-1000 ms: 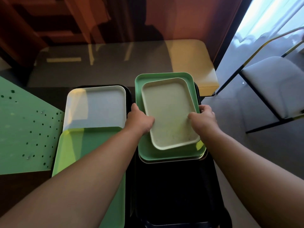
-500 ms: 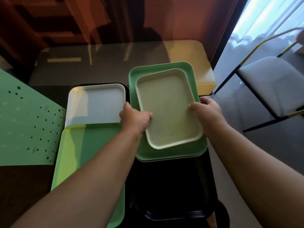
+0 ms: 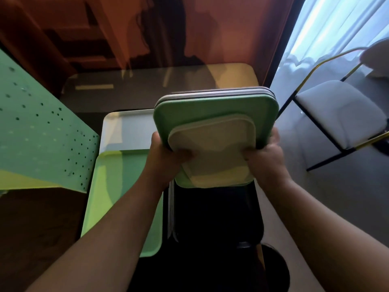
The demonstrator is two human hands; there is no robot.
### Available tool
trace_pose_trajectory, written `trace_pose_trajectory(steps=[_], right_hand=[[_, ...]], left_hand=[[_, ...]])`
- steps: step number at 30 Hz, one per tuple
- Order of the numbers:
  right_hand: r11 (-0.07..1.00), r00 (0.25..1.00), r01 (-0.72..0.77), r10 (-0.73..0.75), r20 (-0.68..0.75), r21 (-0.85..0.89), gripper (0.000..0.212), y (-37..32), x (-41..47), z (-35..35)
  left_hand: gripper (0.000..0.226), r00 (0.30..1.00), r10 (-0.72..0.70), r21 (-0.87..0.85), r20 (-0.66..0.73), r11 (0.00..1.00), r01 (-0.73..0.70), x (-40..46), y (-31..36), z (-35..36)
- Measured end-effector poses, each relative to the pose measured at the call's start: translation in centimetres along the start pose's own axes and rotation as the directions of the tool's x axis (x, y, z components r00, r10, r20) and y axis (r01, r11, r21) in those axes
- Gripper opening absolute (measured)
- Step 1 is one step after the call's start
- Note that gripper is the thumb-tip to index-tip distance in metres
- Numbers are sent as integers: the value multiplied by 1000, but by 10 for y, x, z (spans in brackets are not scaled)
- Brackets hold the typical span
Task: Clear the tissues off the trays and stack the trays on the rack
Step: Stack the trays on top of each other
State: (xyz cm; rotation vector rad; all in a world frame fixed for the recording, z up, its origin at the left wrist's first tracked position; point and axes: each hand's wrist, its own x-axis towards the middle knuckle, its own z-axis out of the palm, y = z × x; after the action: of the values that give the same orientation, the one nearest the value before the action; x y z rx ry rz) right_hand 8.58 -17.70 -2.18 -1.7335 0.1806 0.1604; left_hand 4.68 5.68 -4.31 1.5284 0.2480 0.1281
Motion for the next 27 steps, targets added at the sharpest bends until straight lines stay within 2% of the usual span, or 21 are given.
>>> trace_pose_trajectory(steps=[2,4,9,14,19,23,27], right_hand=[[998,999,40,-39,-10,54,58,5,-11,-3],[995,998,59,-59,-5,84,55,11,-20,-6],[995,998,58,-60,27,81,48,33,-34,-11],[994,997,79,-79,3,72,48,38,-41,-12],[996,996,87,-87,17,-10,35,48,-41,-15],[998,997,58,-58,-44,-5,35,51,-37,-11],[1000,999,21,-21,-25,3,38,36,-27,-6]], left_hand=[[54,997,81,28,5,996,-81,-10,3,1],[59,994,105,55,-25,993,-104,-22,4,4],[73,987,60,63,-149,997,-51,-50,-16,5],[75,987,42,89,-158,996,-28,-64,-28,6],[83,993,-7,180,-115,983,28,-65,-33,5],[71,995,-3,247,-97,969,27,-59,-29,6],[54,995,92,250,-50,965,-77,-52,-16,3]])
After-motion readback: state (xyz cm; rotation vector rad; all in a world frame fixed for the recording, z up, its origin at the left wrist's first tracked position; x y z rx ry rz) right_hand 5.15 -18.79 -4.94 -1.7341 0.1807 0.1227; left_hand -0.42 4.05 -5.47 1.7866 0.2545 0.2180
